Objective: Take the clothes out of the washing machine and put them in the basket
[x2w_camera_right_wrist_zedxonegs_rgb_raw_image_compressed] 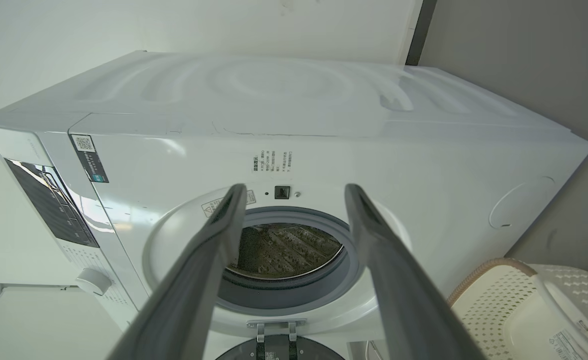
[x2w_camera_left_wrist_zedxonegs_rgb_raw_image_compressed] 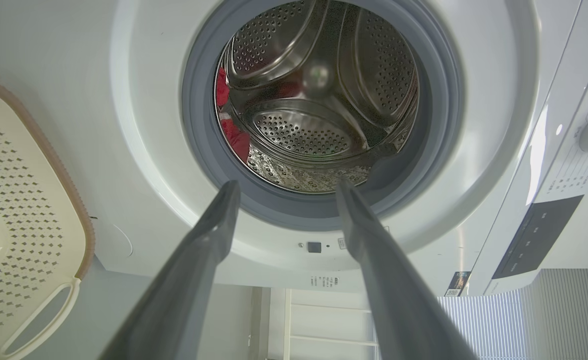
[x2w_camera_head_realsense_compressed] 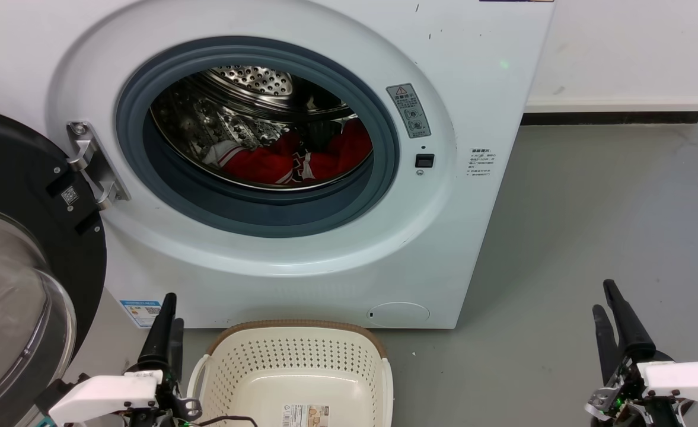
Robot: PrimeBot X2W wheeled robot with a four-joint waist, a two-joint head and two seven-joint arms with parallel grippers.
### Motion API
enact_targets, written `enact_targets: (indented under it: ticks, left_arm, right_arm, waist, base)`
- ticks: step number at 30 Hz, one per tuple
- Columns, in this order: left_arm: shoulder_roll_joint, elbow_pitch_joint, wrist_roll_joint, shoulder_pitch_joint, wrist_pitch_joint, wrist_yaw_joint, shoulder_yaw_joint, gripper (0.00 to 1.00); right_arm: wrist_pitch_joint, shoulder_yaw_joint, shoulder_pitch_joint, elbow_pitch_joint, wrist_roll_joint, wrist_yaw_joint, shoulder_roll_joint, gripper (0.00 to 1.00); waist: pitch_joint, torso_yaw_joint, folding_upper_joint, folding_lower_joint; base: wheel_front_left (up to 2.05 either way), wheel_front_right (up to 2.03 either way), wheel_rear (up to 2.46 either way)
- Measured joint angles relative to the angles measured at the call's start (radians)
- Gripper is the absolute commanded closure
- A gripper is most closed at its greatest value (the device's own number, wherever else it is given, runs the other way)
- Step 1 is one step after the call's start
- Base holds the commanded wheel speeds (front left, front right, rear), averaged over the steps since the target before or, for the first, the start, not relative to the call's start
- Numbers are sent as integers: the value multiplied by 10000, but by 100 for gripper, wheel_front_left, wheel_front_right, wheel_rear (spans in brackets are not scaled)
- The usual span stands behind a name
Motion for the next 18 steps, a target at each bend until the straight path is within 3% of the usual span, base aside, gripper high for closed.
enact_targets:
  ticks: [10,18]
  left_arm:
    - [2,-366,1937,36,-529,161,604,0]
    - [6,-1181,3386,37,-851,610,694,0]
  right_arm:
    - [-523,-385,-3,-171,-2508,-2,6,0]
    - [-832,-456,-12,-1141,-5045,0,6,0]
  waist:
    - [26,-46,0,0]
    - [84,-82,0,0]
  base:
    - [0,0,0]
    - [0,0,0]
